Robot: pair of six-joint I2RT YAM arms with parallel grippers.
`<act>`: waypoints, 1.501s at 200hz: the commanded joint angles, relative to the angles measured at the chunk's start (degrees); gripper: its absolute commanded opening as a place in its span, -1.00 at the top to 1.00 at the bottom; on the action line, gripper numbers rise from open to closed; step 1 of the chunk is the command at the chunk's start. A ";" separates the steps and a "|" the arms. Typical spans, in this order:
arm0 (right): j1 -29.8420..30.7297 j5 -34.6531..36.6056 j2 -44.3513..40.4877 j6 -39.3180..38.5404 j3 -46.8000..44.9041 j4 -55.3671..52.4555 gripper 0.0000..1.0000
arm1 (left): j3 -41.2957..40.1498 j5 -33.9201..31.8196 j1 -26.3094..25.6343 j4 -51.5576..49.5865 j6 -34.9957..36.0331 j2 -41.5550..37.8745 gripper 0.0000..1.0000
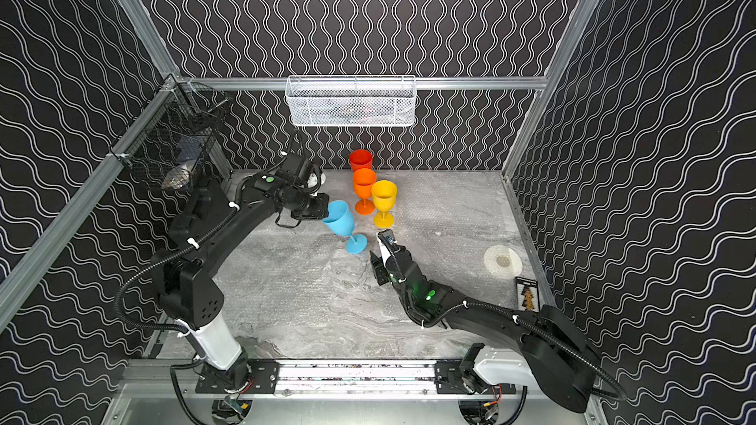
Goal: Unpack wine glasses from bubble wrap
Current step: Place the wine glass at the center of the board.
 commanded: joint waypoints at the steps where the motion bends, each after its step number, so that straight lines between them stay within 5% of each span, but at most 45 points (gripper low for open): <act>1: -0.04 2.80 -1.47 2.34 -1.30 2.85 -0.18 | -2.30 -6.60 -0.09 6.80 -2.51 -1.41 1.00; 144: -1.12 5.04 -2.82 2.49 -1.78 2.25 -0.20 | 10.90 -19.45 -8.85 4.01 2.01 12.05 1.00; 300: -2.62 4.33 -3.01 3.36 -1.87 1.63 -0.22 | 13.73 -19.43 -10.29 2.26 2.55 16.45 1.00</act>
